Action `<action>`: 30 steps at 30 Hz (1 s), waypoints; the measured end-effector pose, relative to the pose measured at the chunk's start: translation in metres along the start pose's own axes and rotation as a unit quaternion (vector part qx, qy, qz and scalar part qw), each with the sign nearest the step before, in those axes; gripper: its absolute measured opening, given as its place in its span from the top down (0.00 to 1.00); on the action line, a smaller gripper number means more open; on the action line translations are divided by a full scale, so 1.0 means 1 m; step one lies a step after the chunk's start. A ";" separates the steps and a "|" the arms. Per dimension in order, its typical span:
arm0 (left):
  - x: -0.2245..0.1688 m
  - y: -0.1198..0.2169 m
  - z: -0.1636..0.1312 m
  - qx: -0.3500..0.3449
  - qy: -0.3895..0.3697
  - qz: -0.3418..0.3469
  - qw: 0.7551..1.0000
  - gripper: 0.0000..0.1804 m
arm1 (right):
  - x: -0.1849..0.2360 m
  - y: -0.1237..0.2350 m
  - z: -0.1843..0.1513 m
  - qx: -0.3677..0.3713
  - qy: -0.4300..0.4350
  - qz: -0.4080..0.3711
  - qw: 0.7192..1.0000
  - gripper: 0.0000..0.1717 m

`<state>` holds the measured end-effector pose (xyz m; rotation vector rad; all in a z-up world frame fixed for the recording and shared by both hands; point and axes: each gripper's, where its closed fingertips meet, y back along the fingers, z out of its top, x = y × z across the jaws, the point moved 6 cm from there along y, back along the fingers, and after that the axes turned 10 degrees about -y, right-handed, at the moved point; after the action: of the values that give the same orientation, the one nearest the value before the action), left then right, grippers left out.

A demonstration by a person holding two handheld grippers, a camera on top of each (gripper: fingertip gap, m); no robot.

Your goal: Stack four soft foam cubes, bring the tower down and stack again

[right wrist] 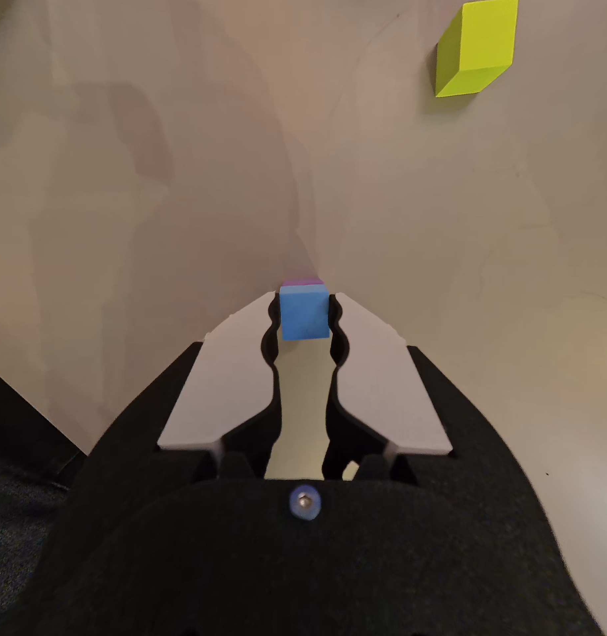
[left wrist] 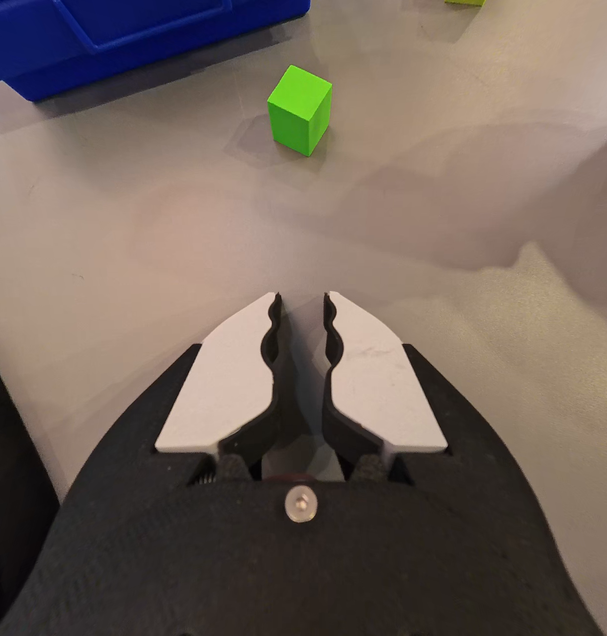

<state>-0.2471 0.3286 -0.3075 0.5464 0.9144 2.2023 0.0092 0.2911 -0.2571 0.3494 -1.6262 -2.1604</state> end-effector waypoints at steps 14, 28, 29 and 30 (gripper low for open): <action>0.000 0.000 0.000 0.000 -0.001 -0.002 1.000 0.87 | 0.002 -0.002 -0.001 0.005 0.008 0.001 1.000 0.75; 0.000 0.000 0.000 -0.001 0.001 -0.002 1.000 0.87 | -0.051 0.009 0.079 -0.050 0.044 0.002 0.998 0.75; 0.000 0.000 0.000 -0.001 0.001 -0.003 1.000 0.88 | -0.054 0.002 0.084 -0.046 0.057 -0.004 0.997 0.75; 0.000 0.000 0.000 -0.001 0.001 -0.003 1.000 0.88 | -0.056 -0.006 0.089 -0.037 0.061 -0.006 0.997 0.75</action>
<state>-0.2472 0.3292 -0.3077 0.5396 0.9130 2.1992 0.0188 0.3942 -0.2402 0.4601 -1.4776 -2.1581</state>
